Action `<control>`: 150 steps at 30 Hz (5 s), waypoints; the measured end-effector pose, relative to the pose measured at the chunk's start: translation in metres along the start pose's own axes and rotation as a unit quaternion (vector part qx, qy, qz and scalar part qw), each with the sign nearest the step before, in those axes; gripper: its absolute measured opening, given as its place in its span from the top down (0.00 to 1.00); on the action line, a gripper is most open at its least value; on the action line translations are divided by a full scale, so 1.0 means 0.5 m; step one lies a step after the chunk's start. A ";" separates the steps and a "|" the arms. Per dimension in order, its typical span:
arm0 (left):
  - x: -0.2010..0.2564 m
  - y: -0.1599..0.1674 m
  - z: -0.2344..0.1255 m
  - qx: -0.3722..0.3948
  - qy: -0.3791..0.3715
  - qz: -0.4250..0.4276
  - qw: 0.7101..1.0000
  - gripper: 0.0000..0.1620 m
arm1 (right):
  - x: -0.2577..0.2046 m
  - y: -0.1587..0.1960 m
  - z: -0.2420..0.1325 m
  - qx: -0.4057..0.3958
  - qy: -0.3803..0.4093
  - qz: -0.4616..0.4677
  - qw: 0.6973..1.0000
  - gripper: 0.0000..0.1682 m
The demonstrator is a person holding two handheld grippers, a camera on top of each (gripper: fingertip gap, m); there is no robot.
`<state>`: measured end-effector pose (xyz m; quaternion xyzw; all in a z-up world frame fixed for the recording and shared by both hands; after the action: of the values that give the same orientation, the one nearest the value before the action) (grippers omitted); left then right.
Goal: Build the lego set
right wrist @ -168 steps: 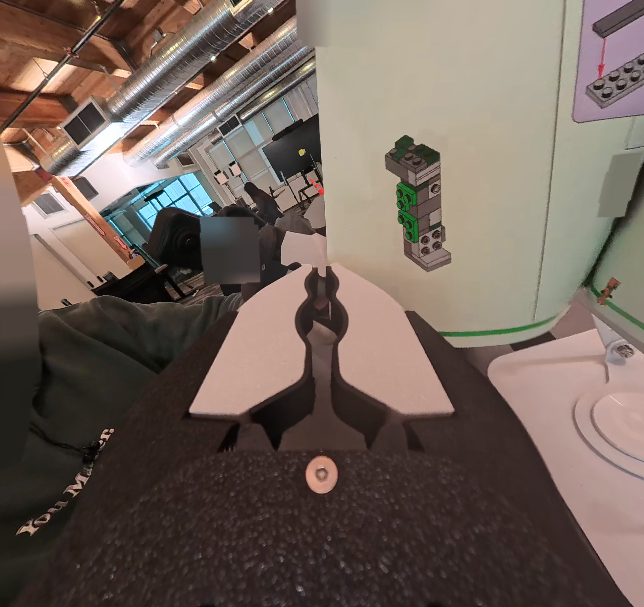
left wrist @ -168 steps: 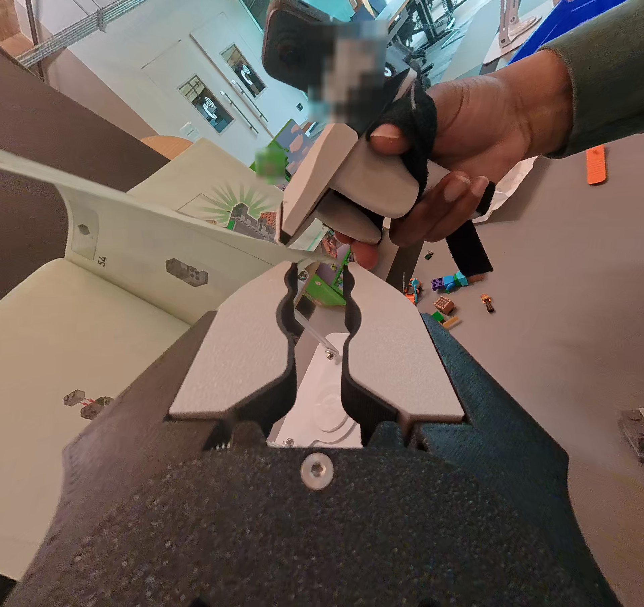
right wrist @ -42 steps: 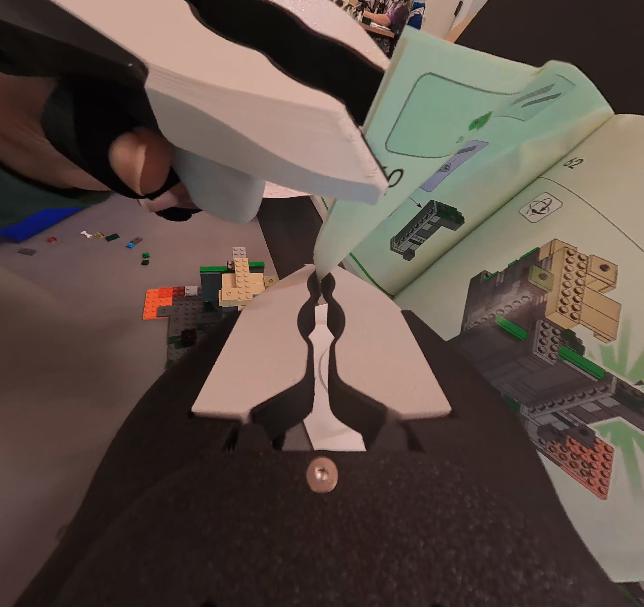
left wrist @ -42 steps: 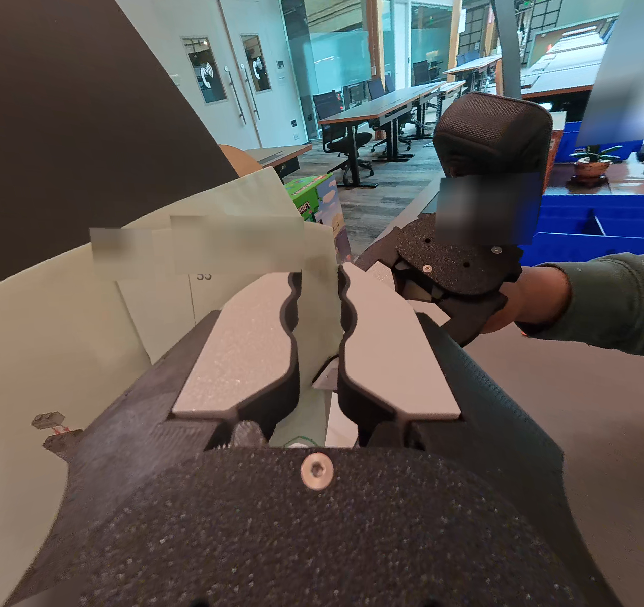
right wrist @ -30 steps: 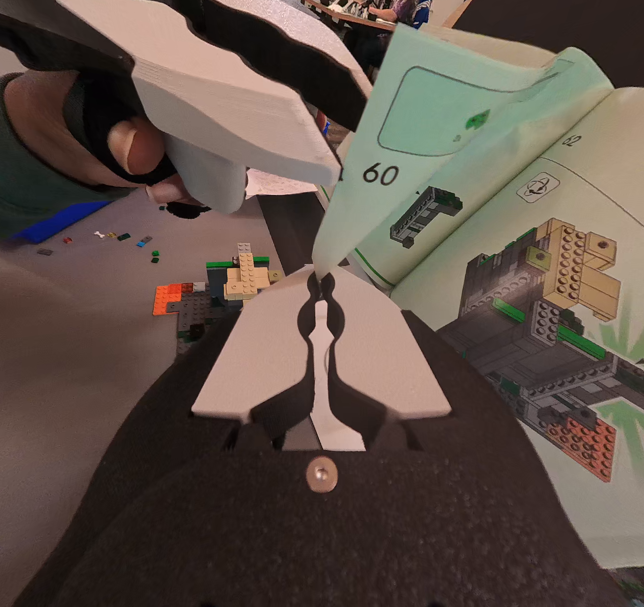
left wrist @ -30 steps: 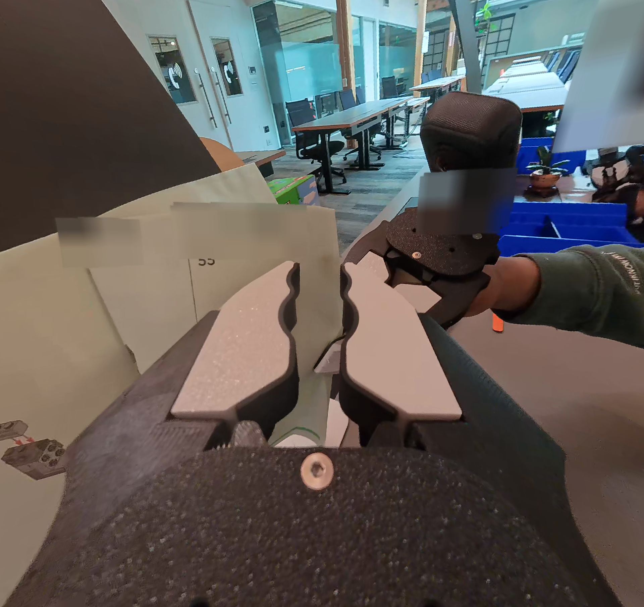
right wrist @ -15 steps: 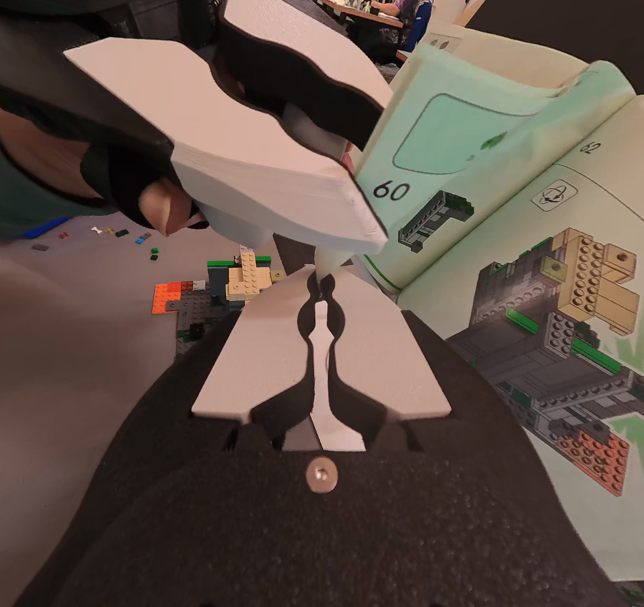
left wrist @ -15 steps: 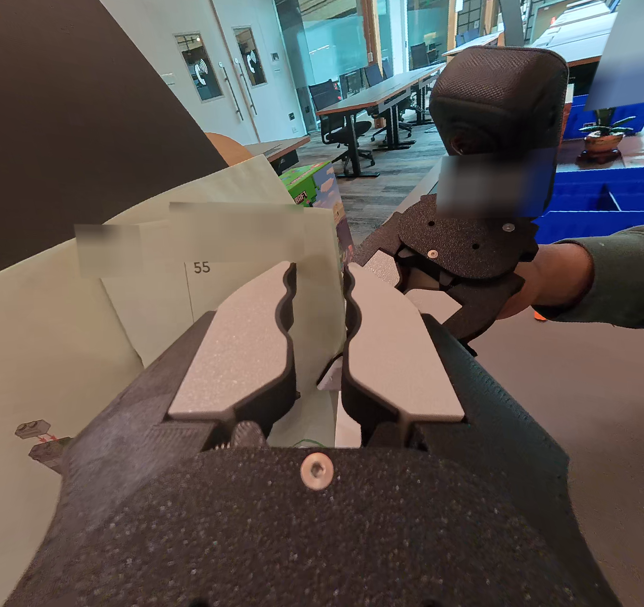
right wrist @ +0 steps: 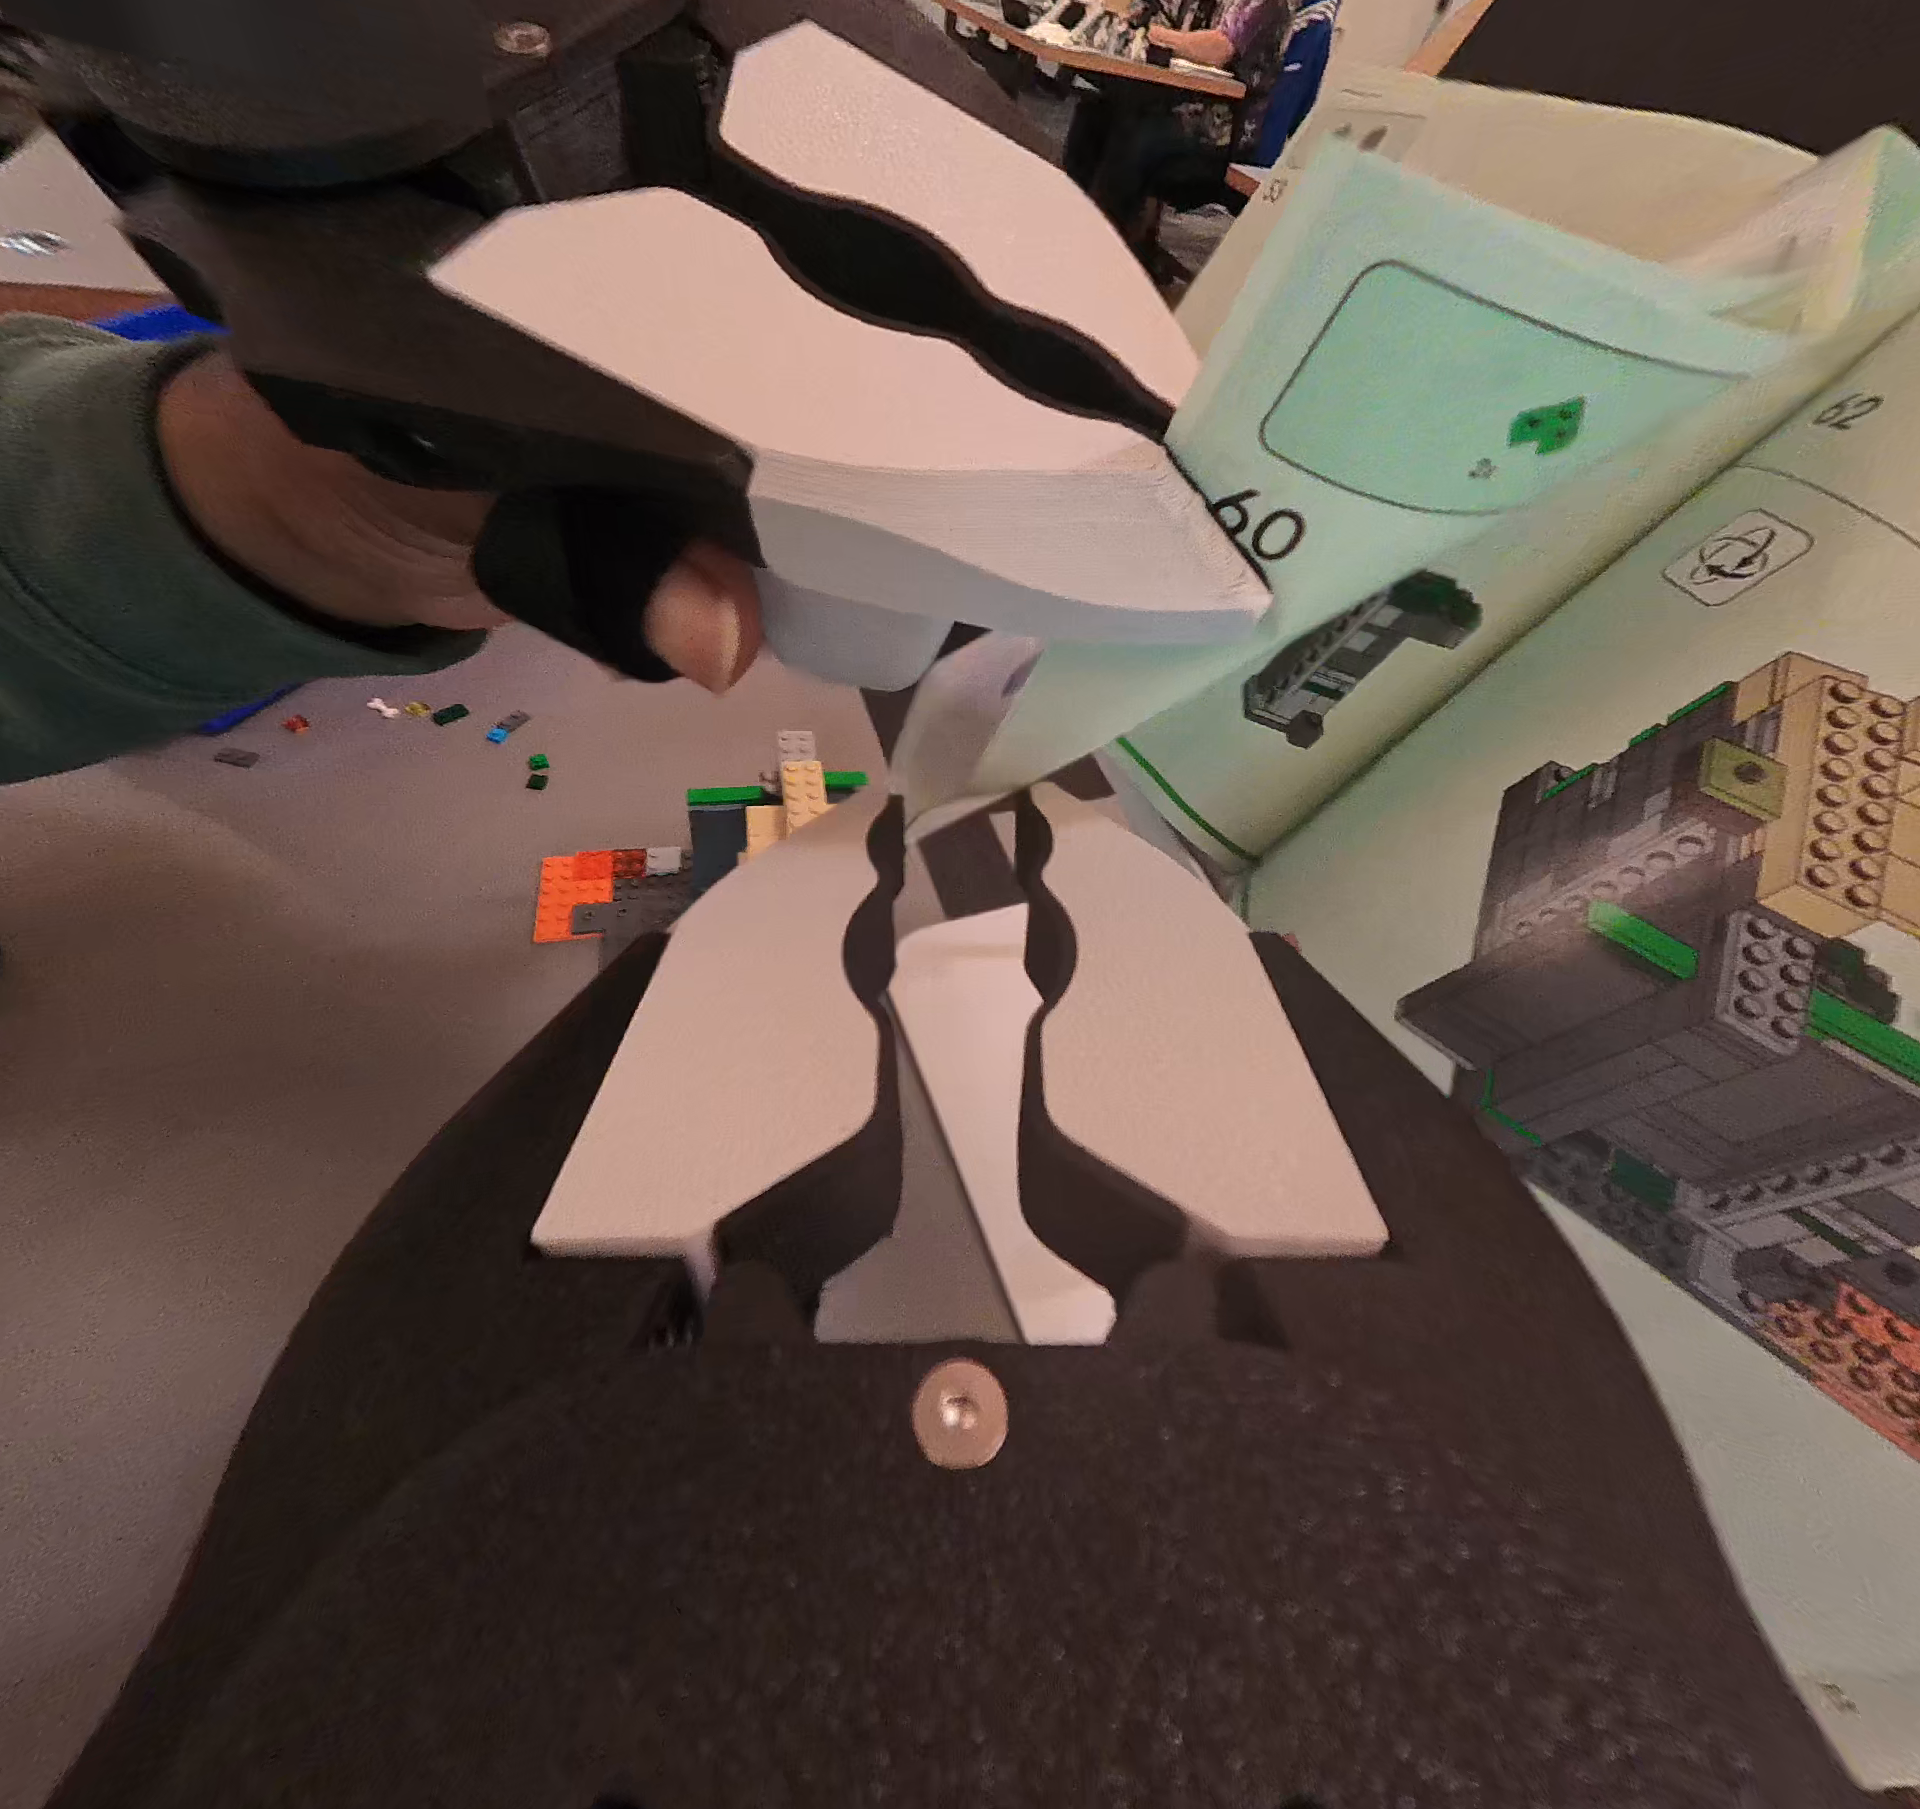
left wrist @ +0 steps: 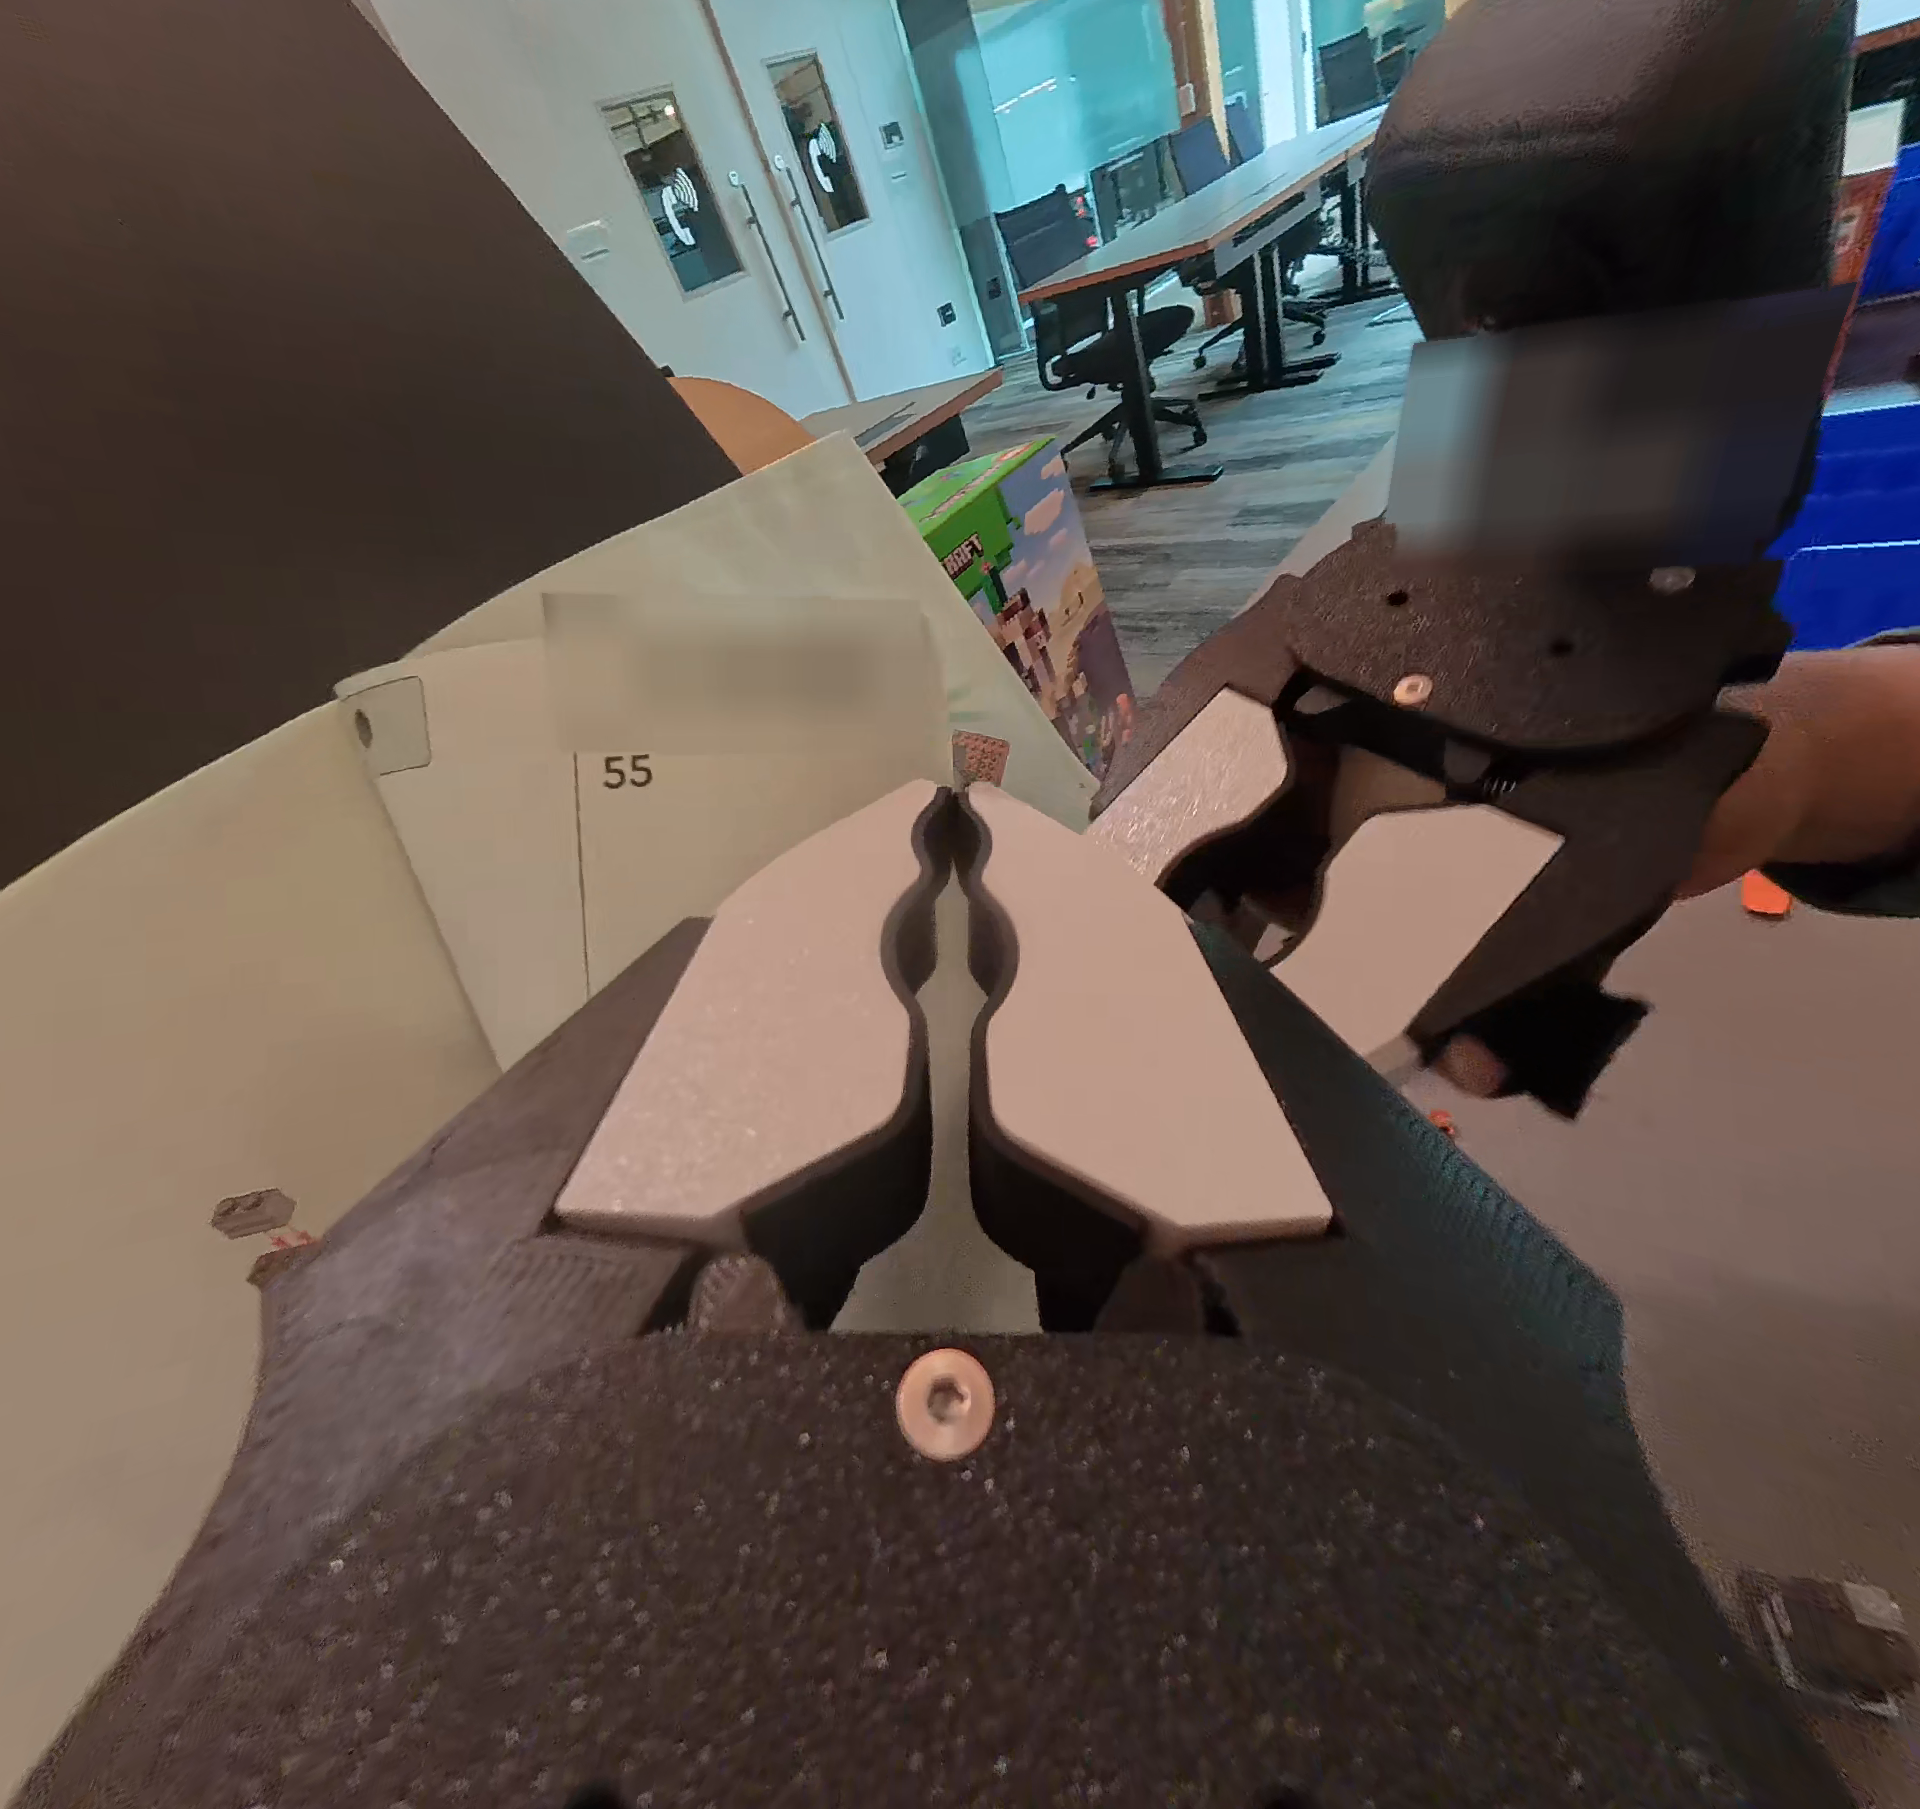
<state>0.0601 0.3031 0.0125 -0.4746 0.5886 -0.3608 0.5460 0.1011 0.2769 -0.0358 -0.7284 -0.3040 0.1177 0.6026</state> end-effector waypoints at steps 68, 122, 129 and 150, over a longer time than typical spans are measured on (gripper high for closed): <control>-0.283 0.059 -0.250 -0.043 -0.092 -0.104 0.989 1.00 | 0.269 -0.064 -0.118 -0.043 0.145 0.032 0.988 0.96; -0.169 0.239 -0.042 -0.178 -0.239 -0.072 0.952 1.00 | 0.163 0.076 0.094 -0.140 0.330 0.005 0.934 1.00; -0.207 0.266 -0.088 -0.187 -0.265 -0.083 0.942 1.00 | 0.211 0.093 0.032 -0.141 0.349 0.048 0.925 1.00; -0.224 0.347 -0.183 -0.187 -0.297 -0.133 0.927 1.00 | 0.266 0.158 -0.079 -0.139 0.414 0.061 0.898 1.00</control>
<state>-0.0638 0.4512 -0.1042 -0.7275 0.3879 -0.1562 0.5439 0.2509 0.3156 -0.0752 -0.8048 0.0047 -0.2014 0.5582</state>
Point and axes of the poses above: each gripper's, where its closed fingertips meet, z out along the fingers, y out of its underside, x = y × z across the jaws, the point moved 5 cm from there along -z, back along the fingers, and after that the axes turned 10 degrees about y, right-handed, at the moved point
